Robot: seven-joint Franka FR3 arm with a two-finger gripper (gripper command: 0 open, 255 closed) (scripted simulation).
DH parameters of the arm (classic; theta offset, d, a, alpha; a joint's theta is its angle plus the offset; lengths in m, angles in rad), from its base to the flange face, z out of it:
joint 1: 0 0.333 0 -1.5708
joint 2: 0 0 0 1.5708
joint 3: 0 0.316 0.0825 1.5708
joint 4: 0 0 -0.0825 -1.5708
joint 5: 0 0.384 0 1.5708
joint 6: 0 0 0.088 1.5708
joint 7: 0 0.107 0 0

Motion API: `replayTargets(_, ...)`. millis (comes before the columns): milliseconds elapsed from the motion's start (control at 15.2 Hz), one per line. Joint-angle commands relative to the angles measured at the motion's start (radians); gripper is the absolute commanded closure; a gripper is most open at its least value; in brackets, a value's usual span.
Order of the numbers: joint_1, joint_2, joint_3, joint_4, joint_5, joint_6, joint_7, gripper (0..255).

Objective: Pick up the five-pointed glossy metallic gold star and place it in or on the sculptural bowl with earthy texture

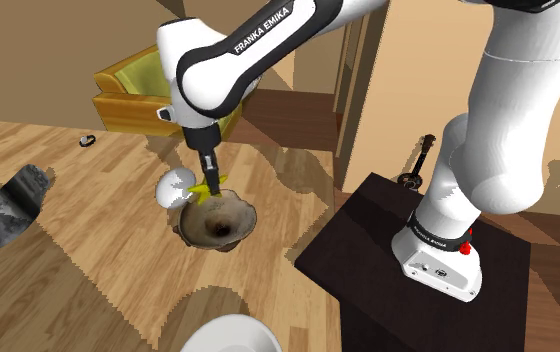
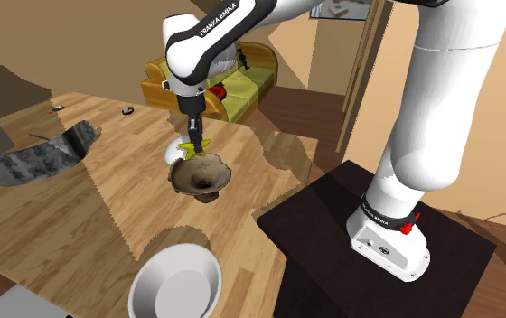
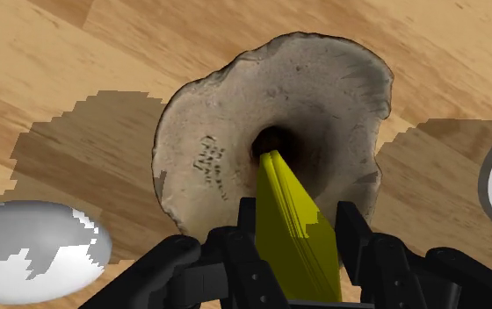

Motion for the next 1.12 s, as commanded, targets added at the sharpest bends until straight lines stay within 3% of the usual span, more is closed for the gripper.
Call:
replayTargets(0,0.001,0.013,0.0,-0.012,0.0,0.025,-0.001,255)
replayTargets(660,0.001,0.027,0.0,-0.021,-0.001,0.049,-0.003,255)
replayTargets(726,0.001,0.027,0.0,-0.021,-0.001,0.049,-0.003,0)
replayTargets(1056,0.001,0.027,0.0,-0.021,-0.001,0.049,-0.003,0)
